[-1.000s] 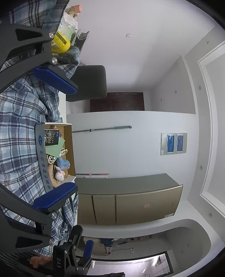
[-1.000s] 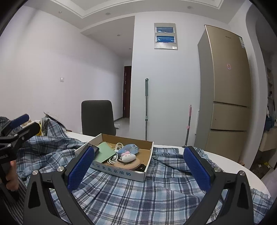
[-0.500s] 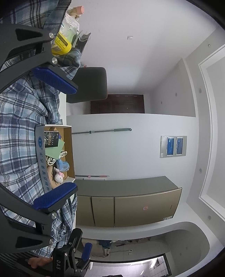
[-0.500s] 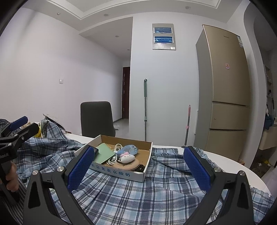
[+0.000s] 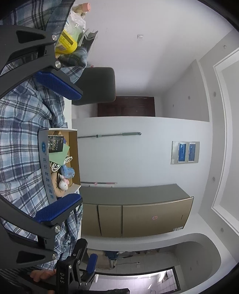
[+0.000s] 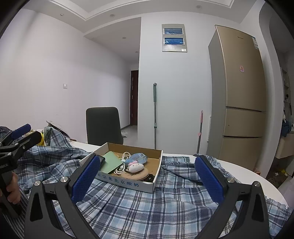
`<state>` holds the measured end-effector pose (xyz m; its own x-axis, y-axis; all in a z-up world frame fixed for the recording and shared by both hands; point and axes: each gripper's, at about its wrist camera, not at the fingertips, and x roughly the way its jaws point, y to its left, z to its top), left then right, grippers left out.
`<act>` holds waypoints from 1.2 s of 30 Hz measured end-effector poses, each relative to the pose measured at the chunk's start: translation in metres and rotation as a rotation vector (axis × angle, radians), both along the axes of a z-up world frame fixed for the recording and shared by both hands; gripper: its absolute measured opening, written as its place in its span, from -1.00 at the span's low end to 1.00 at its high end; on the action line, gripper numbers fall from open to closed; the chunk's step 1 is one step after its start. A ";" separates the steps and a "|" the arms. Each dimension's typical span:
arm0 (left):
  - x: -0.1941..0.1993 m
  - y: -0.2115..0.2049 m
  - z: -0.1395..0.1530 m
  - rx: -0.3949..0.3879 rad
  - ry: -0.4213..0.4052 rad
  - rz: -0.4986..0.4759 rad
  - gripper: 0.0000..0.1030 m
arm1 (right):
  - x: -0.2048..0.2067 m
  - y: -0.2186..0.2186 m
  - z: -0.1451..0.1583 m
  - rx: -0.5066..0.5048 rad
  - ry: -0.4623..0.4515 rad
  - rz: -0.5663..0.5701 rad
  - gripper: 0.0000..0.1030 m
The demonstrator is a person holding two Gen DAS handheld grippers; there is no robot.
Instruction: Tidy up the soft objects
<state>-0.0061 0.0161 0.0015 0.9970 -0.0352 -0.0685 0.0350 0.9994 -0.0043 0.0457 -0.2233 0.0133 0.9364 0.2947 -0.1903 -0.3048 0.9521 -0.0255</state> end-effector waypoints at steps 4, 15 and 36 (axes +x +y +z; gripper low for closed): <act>0.002 0.001 0.000 -0.001 0.009 -0.005 1.00 | 0.000 0.000 0.000 0.000 0.000 0.000 1.00; 0.002 0.001 -0.001 -0.004 0.012 -0.002 1.00 | 0.000 0.000 0.000 0.001 0.004 -0.001 1.00; 0.003 0.002 0.000 -0.006 0.013 -0.001 1.00 | 0.000 0.000 -0.001 0.001 0.006 -0.001 1.00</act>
